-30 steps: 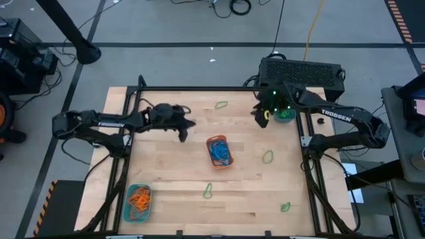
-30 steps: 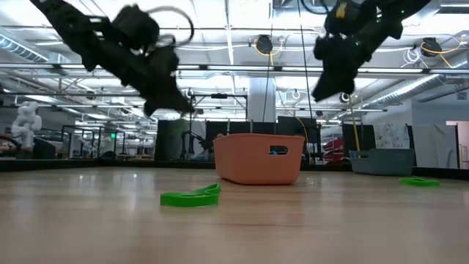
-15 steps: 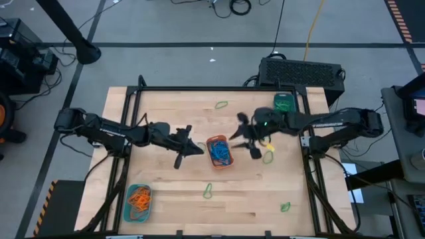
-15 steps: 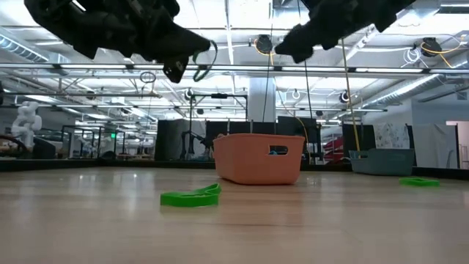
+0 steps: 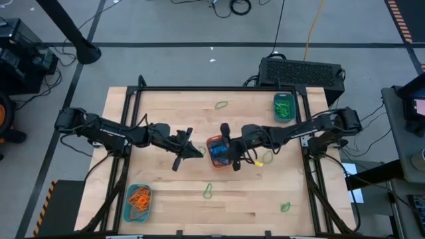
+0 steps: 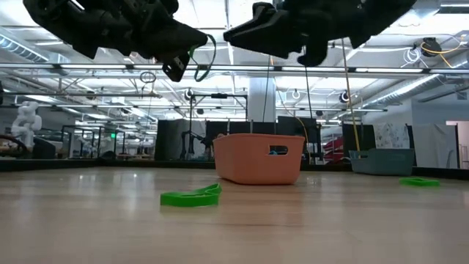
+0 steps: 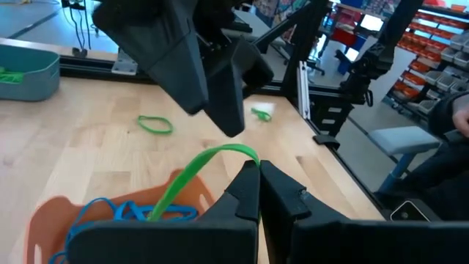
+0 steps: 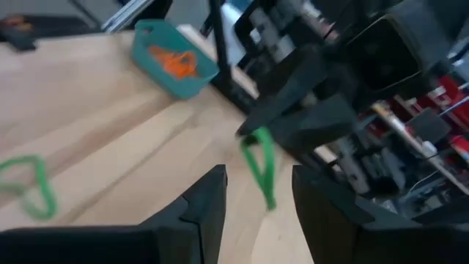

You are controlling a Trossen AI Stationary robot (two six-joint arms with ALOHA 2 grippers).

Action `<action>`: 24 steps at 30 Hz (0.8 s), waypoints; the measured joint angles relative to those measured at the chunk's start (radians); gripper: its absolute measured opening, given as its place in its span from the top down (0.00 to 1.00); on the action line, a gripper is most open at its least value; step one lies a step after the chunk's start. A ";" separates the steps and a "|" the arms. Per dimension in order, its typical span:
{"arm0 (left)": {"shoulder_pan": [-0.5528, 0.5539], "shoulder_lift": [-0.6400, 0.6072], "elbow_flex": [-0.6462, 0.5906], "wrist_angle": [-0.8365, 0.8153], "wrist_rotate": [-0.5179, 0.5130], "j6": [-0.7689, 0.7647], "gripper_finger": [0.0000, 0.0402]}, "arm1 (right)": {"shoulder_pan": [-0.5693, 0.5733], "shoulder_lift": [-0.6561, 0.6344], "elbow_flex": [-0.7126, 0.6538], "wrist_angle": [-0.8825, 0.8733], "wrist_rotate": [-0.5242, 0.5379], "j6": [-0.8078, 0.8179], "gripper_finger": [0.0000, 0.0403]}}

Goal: Sort rubber bands into baskets
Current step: Put the green rubber band into the blue bin

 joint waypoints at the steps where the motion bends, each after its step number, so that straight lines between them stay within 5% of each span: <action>1: 0.000 0.000 0.000 -0.001 0.000 0.000 1.00 | 0.000 0.009 0.000 0.028 0.000 0.008 0.63; 18: 0.000 0.000 0.000 -0.006 0.000 0.001 1.00 | 0.000 0.143 0.001 0.249 -0.001 0.036 0.63; 24: 0.000 0.000 0.000 -0.016 0.000 0.001 1.00 | 0.000 0.144 0.001 0.250 -0.001 0.037 0.71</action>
